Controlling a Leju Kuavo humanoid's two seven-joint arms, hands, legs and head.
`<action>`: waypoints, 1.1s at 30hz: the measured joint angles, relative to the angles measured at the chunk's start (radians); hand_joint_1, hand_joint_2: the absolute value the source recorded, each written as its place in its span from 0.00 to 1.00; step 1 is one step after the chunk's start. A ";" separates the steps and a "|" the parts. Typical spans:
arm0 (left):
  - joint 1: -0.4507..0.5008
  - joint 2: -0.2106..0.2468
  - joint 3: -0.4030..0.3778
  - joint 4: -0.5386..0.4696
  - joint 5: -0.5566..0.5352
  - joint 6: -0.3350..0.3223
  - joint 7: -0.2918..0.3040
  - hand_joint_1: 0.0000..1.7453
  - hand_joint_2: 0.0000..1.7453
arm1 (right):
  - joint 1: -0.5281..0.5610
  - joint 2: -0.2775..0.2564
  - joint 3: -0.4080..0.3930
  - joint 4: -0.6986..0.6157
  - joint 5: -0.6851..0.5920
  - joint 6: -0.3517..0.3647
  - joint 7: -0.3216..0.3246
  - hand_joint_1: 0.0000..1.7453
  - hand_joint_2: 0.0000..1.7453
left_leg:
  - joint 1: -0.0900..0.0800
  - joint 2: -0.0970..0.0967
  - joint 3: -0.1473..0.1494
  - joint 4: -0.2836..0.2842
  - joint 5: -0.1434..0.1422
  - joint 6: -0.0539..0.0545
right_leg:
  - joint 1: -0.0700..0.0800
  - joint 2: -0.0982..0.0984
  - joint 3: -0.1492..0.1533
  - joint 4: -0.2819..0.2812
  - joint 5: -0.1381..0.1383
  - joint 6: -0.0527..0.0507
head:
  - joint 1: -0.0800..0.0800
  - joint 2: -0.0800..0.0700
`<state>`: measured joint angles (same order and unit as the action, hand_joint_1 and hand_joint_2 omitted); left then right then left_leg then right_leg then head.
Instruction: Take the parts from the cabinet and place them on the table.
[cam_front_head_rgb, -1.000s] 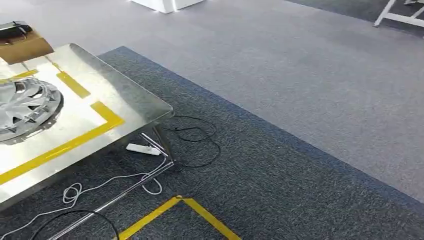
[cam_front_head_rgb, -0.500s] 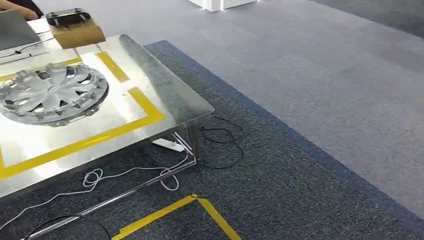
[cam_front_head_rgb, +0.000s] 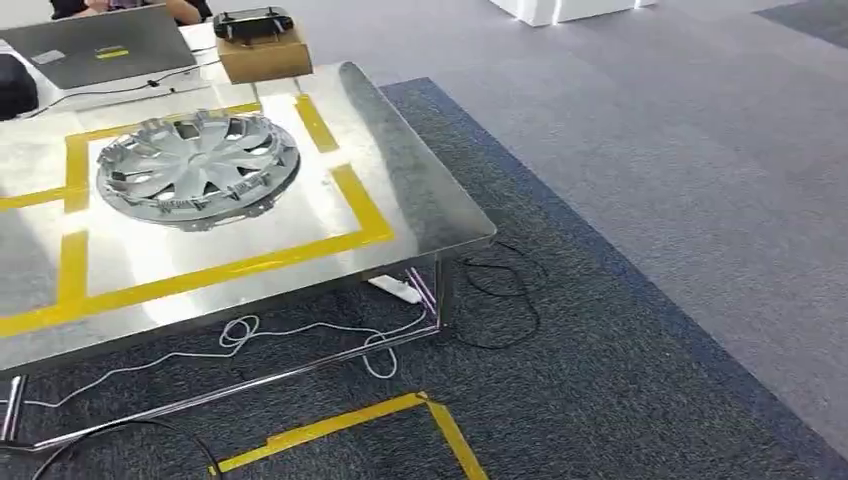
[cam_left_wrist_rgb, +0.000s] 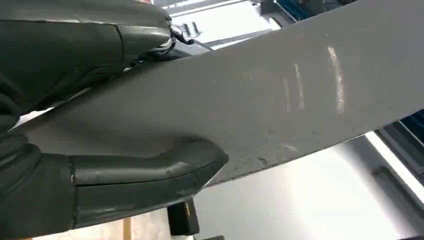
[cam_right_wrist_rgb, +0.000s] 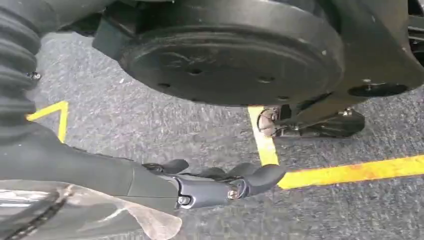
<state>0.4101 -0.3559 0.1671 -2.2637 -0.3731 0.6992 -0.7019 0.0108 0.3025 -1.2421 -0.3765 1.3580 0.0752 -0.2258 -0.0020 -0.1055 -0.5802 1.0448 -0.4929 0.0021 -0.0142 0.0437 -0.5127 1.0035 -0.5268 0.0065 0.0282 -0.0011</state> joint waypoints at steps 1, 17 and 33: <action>-0.007 0.000 -0.001 0.000 -0.006 0.000 0.000 1.00 1.00 | 0.004 0.002 0.000 -0.005 0.000 0.003 0.000 0.00 1.00 | -0.001 0.049 -0.019 0.041 -0.026 -0.006 | 0.000 -0.013 0.004 -0.003 -0.002 -0.007 | -0.010 0.000; -0.026 -0.001 -0.036 0.009 -0.016 -0.001 0.001 1.00 1.00 | 0.022 0.031 -0.015 -0.087 -0.017 0.058 -0.005 0.00 1.00 | 0.006 0.116 0.007 -0.027 0.019 0.034 | 0.008 -0.070 0.021 0.058 -0.093 0.034 | -0.003 0.000; -0.034 -0.006 -0.108 0.050 -0.066 -0.001 0.001 1.00 1.00 | 0.027 0.036 -0.029 -0.093 -0.039 0.055 0.002 0.00 1.00 | 0.007 0.077 -0.045 0.085 -0.055 -0.020 | -0.006 -0.021 -0.009 -0.006 0.008 -0.006 | -0.013 0.000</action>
<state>0.3761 -0.3616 0.0587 -2.2133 -0.4391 0.6985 -0.7008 0.0381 0.3387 -1.2711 -0.4696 1.3191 0.1297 -0.2235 0.0046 -0.0285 -0.6251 1.1300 -0.5474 -0.0175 -0.0198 0.0223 -0.5213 0.9978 -0.5192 0.0001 0.0149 -0.0011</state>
